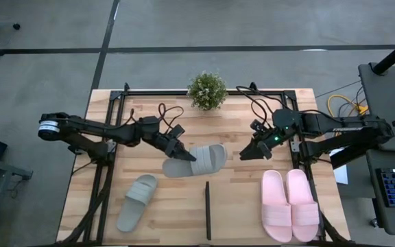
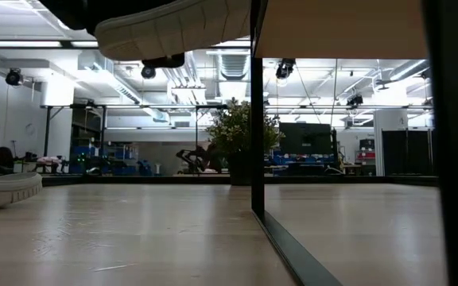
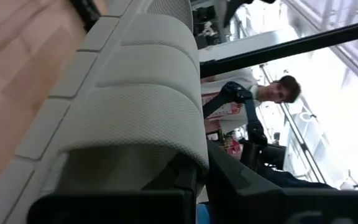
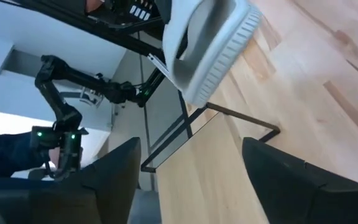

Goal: Pick and place slides into the shelf
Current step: Put the top gray slide on the shelf

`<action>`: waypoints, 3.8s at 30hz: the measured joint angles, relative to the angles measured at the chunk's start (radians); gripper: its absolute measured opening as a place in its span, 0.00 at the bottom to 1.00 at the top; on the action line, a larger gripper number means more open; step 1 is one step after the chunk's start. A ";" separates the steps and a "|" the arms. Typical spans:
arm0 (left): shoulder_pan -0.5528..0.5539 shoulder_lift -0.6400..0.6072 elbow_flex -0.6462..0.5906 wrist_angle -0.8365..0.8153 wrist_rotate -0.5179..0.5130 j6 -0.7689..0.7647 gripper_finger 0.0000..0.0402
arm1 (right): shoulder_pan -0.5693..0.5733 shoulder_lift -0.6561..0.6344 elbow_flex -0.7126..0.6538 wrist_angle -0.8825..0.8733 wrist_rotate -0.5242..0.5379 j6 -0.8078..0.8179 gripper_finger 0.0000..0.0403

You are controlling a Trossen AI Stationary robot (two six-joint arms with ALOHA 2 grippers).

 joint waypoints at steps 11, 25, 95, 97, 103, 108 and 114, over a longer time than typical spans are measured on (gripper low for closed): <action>0.003 0.001 0.054 -0.053 0.021 0.026 0.00 | -0.050 0.031 -0.001 0.002 -0.022 0.029 0.78; 0.007 0.031 0.069 -0.103 0.035 0.028 0.00 | -0.054 0.178 -0.001 0.168 -0.077 0.037 0.77; 0.069 0.096 0.206 0.008 0.182 0.026 0.60 | -0.228 0.099 0.000 0.039 -0.178 -0.088 0.08; 0.081 0.095 0.206 0.006 0.186 0.021 0.61 | -0.242 0.081 0.000 0.010 -0.179 -0.099 0.08; 0.120 0.095 0.201 0.003 0.183 0.000 0.62 | -0.293 0.015 -0.001 -0.051 -0.173 -0.133 0.08; 0.159 0.095 0.194 -0.002 0.186 -0.004 0.62 | -0.340 -0.051 -0.001 -0.125 -0.145 -0.146 0.08; 0.211 0.096 0.186 -0.008 0.182 -0.008 0.62 | -0.376 -0.124 -0.001 -0.223 -0.093 -0.172 0.08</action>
